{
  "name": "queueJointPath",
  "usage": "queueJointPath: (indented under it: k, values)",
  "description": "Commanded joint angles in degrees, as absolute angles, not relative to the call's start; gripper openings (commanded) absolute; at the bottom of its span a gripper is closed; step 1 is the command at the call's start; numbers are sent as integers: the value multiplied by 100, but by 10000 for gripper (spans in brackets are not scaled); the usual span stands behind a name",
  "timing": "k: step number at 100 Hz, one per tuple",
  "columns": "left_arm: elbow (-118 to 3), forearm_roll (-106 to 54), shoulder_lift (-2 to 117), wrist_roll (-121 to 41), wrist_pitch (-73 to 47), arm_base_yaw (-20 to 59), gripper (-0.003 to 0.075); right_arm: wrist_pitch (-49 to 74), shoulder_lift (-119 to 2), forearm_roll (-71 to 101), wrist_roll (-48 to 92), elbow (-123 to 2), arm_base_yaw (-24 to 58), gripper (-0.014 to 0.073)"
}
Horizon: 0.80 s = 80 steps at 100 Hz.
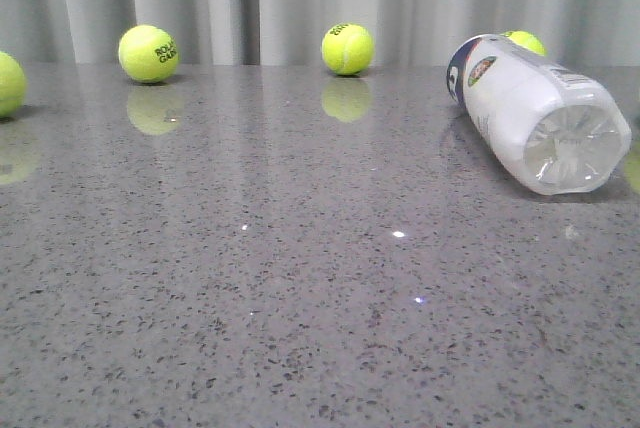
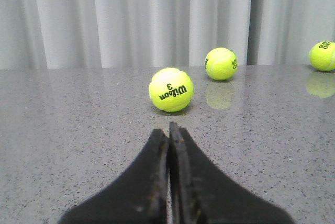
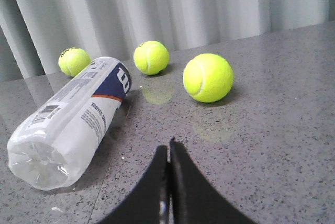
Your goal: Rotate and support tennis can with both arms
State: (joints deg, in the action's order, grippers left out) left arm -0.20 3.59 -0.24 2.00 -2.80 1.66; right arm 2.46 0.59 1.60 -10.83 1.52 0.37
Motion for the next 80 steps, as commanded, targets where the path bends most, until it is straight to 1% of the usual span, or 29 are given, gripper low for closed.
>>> queueJointPath:
  k: [1, 26, 36, 43, 56, 65, 80]
  values:
    - [248, 316, -248, 245, 187, 144, -21, -240, 183, 112, -1072, 44, 49, -68]
    - [248, 316, -248, 245, 187, 144, -21, -849, 183, 112, -1067, 4, 49, -68]
    - [248, 316, -248, 245, 187, 144, -21, -676, 183, 112, -1067, -288, 49, -68]
    - [248, 316, -248, 245, 187, 144, -21, -293, 151, 112, -1067, -644, 49, -68]
    - [248, 316, -248, 245, 187, 144, -21, 890, -164, 112, -1067, -1562, 49, -68]
    - [248, 316, -248, 245, 187, 144, -21, 1986, -623, 112, -1067, -2466, 49, -68]
    - [248, 316, -248, 245, 187, 144, -21, 3395, -1680, 110, -858, -3804, 49, -68]
